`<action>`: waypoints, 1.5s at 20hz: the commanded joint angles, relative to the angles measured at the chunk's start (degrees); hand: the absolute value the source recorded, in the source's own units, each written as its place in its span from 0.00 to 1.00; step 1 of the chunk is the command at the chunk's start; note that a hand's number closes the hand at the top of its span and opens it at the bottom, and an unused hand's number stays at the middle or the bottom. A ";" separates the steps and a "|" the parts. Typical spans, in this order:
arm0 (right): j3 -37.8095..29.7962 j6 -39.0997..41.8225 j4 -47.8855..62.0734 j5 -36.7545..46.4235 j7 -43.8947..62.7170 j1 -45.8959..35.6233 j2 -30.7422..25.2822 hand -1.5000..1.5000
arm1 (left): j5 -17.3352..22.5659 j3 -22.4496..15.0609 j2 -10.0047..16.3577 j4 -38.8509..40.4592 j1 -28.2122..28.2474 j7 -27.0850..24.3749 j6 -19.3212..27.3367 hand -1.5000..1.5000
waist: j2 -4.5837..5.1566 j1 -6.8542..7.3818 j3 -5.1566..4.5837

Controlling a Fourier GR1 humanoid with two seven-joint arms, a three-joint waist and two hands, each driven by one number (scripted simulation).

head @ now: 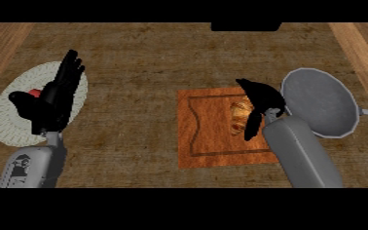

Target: Pick the croissant from the cutting board and place it in the pan

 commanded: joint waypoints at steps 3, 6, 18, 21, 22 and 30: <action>-1.38 -1.58 9.62 -0.23 -10.09 -3.32 0.06 1.00 | -2.11 -0.39 -1.27 5.27 -3.13 -2.47 0.47 0.50 | 0.24 0.10 0.01; 2.84 0.66 -0.08 2.50 -8.03 0.87 1.00 1.00 | -1.24 0.07 -0.72 -0.80 0.61 0.31 -0.26 0.50 | -0.05 -0.08 0.00; 24.32 -3.18 -17.01 10.46 -5.57 21.55 9.09 1.00 | -0.98 2.01 -0.06 -0.79 1.93 0.76 -0.38 0.50 | -1.12 -2.42 -0.12; 29.00 -4.58 -30.17 14.70 1.49 29.37 9.18 1.00 | -0.89 0.89 -0.98 -2.86 1.93 1.77 -0.43 0.50 | -0.77 -1.98 -0.06; 30.58 -7.60 -34.17 15.95 -0.20 33.90 5.43 1.00 | 0.01 2.86 0.67 -1.25 0.83 1.38 -1.20 0.50 | -0.70 -2.37 -0.05; 32.85 -18.86 -59.98 24.26 2.21 38.74 -1.13 1.00 | -1.26 2.09 -0.03 -0.32 1.37 0.85 -0.51 0.50 | -0.52 -2.26 0.00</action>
